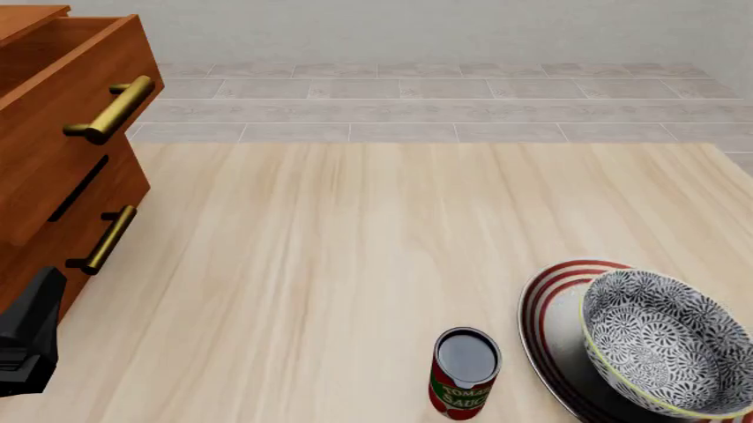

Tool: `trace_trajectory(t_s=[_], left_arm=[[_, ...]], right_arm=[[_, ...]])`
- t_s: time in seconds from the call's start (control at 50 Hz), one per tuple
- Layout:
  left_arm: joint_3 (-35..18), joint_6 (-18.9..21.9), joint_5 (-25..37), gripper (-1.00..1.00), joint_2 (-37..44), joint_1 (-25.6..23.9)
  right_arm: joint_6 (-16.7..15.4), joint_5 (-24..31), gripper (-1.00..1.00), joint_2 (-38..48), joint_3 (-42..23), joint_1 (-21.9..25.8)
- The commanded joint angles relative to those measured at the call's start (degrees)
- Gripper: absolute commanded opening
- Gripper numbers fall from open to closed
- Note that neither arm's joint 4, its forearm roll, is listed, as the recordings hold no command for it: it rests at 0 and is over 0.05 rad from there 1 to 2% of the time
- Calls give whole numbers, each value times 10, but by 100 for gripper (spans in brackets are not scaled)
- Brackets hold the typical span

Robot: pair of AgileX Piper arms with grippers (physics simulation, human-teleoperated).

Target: Put the bowl on the plate.

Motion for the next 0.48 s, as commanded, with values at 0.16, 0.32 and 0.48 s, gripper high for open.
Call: trace_trajectory(t_s=[0.16,0.32,0.48], left_arm=[[0,0,0,100,0,0],[0,0,0,100,0,0],[0,0,0,100,0,0]], right_arm=[[-19,49,100,-14,-82,8],[-23,62,100,-17,-104,15],[-26,72,100,-17,-126,23]])
